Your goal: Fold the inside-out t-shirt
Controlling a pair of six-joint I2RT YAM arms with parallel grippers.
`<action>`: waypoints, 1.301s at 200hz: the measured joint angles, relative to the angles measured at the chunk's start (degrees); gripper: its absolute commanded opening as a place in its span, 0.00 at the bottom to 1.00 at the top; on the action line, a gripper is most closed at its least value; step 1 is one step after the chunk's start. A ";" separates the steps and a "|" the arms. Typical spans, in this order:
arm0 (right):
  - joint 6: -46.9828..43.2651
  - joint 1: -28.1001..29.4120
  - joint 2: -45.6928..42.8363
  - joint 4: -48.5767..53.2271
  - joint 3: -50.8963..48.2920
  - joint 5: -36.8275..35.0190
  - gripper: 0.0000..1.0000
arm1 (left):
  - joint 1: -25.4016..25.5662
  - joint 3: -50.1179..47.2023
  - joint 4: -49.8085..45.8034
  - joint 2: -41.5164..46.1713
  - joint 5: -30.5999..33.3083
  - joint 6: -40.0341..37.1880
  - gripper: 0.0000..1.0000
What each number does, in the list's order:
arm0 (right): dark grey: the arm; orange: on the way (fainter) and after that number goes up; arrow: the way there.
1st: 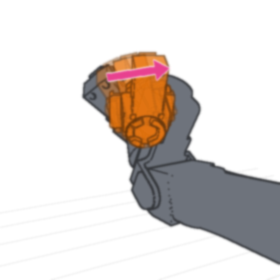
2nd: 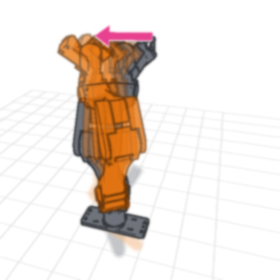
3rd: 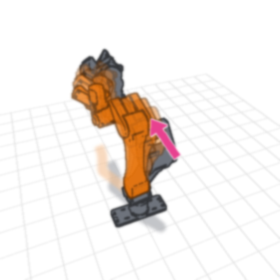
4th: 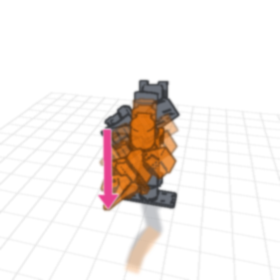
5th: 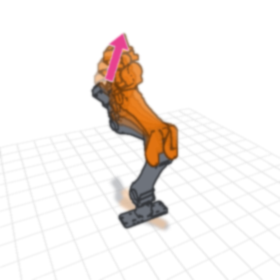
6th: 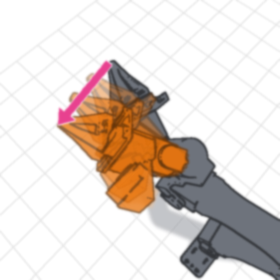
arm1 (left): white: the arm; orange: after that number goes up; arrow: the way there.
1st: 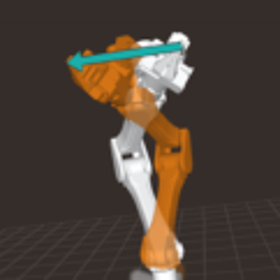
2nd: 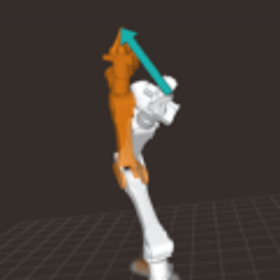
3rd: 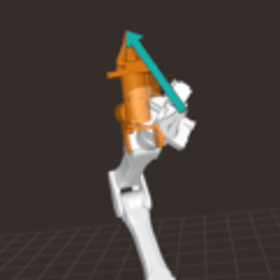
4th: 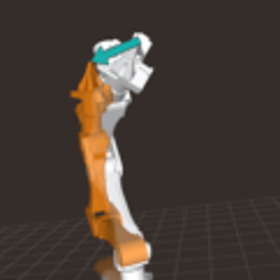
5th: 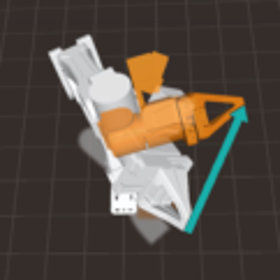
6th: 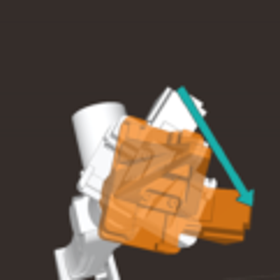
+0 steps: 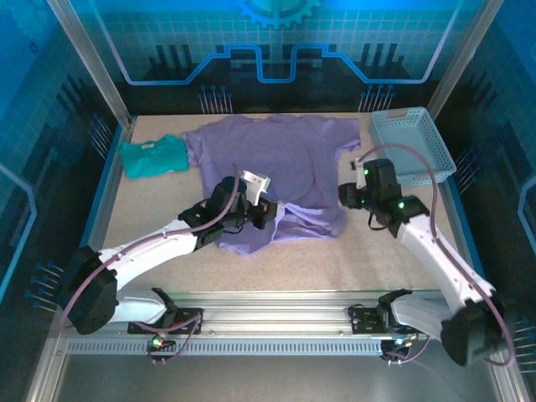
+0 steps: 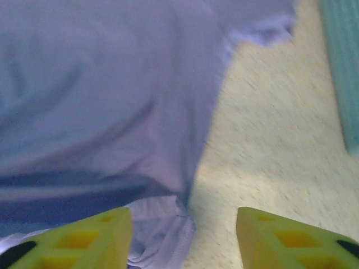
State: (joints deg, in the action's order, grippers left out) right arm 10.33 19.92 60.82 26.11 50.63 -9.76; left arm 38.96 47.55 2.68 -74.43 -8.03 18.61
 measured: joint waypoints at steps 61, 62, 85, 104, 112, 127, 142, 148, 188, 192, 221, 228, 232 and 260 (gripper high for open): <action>-5.99 25.38 -2.49 -26.21 -21.68 5.40 0.42 | -5.86 7.67 -7.04 1.77 -1.81 3.67 0.00; -5.95 25.64 -2.16 -26.69 -21.75 5.35 0.41 | -5.97 7.82 -7.26 1.77 -1.95 3.78 0.00; -8.35 29.35 11.23 -38.69 -21.40 3.58 0.38 | -7.65 9.81 -9.75 1.79 -3.58 4.00 0.00; -9.99 29.49 22.01 -47.84 -19.37 0.83 0.36 | -8.66 11.30 -12.46 1.99 -4.52 3.91 0.00; -10.69 29.33 26.21 -50.60 -17.79 -0.20 0.35 | -9.01 11.96 -13.53 2.21 -4.85 3.78 0.00; -11.98 29.00 32.68 -54.36 -14.08 -1.86 0.34 | -9.51 13.03 -15.28 2.78 -5.60 3.69 0.00; -13.16 28.44 37.46 -56.39 -9.73 -3.39 0.33 | -9.68 14.16 -16.65 3.30 -6.54 3.50 0.00; -13.35 28.11 38.62 -56.92 -8.39 -3.80 0.32 | -9.68 14.60 -17.14 3.52 -6.91 3.39 0.00; -12.61 21.66 40.19 -59.58 -4.37 -3.37 0.31 | -9.68 16.00 -18.99 5.60 -9.60 2.45 0.00; -12.74 21.11 40.19 -59.56 -4.13 -3.39 0.31 | -9.68 16.02 -18.99 5.81 -9.94 2.45 0.00; -14.75 20.26 39.82 -59.14 -3.45 -3.69 0.27 | -8.87 16.15 -18.93 6.64 -13.00 2.47 0.00; -15.28 20.11 39.32 -59.08 -4.00 -3.78 0.26 | -8.11 16.44 -18.95 6.67 -13.38 2.47 0.00; -15.41 19.98 38.86 -59.04 -4.50 -3.72 0.26 | -7.67 16.59 -18.95 6.67 -13.53 2.45 0.00; -17.07 17.62 31.87 -58.18 -10.36 -3.37 0.27 | -3.96 18.14 -18.53 6.71 -15.04 2.49 0.00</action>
State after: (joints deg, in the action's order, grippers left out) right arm -6.74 37.54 92.68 -32.08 40.27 -13.13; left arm 35.00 65.69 -15.86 -67.72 -23.07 21.10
